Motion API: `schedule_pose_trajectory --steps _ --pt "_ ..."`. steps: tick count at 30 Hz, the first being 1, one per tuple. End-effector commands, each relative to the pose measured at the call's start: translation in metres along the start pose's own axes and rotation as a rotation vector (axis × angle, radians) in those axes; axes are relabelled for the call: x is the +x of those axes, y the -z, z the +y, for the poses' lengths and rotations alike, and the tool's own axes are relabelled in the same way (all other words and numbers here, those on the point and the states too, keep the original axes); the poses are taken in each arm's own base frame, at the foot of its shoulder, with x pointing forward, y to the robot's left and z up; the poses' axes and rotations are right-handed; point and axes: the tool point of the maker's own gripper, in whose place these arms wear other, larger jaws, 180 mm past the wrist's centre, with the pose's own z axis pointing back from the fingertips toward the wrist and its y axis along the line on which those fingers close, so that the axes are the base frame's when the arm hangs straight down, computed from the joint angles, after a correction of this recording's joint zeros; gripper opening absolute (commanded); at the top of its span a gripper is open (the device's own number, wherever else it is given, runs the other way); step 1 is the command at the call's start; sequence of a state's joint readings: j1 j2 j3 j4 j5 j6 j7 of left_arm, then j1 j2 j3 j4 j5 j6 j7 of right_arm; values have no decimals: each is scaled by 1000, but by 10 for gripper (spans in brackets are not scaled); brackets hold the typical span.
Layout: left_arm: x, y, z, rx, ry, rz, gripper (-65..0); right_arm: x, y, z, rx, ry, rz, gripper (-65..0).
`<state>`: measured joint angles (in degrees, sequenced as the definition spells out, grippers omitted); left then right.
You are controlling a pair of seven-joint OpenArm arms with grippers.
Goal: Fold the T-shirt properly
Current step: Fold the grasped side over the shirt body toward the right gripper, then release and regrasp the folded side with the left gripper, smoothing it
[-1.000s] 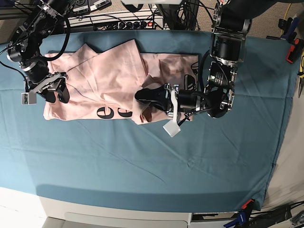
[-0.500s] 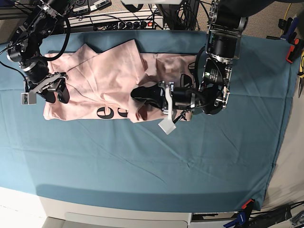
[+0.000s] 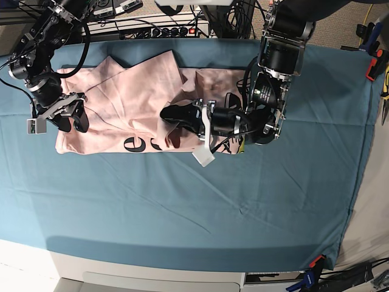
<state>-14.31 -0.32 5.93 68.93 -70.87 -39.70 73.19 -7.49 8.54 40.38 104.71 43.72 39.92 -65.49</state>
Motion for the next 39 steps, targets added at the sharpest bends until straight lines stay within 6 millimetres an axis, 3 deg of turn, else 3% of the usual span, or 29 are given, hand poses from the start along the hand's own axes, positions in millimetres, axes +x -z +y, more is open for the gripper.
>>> schedule_pose_trajectory --steps 1,5,9,12,17,22,24,26,30,35,39 --pt "23 1 -10 -30 38 -55 -650 18 -3 1 7 -18 -63 -304" --pt "23 1 -10 -31 38 -55 -650 18 -3 1 7 -18 -66 -304" --pt "26 11 -18 -57 39 -66 -457 19 -3 1 7 -18 -70 -304" --pt "33 28 -31 -93 49 -75 -409 20 -3 1 7 -18 -76 -304" --pt "51 45 -50 -139 82 -93 -409 20 -3 1 7 -19 -75 -304" --pt "68 40 -51 -126 141 -72 -413 20 -3 1 7 -18 -75 -304" --pt "73 34 -47 -105 173 -41 -499 20 -3 1 7 -18 -76 -304" --pt "76 25 -41 -76 199 -6 -650 20 -3 1 7 -18 -75 -304" --pt "74 5 -22 -3 216 33 -650 20 -3 1 7 -18 -75 -304" --pt "53 -22 17 158 157 99 -650 20 -3 1 7 -18 -75 -304" --pt "34 -40 34 218 107 124 -650 20 -3 1 7 -18 -75 -304"
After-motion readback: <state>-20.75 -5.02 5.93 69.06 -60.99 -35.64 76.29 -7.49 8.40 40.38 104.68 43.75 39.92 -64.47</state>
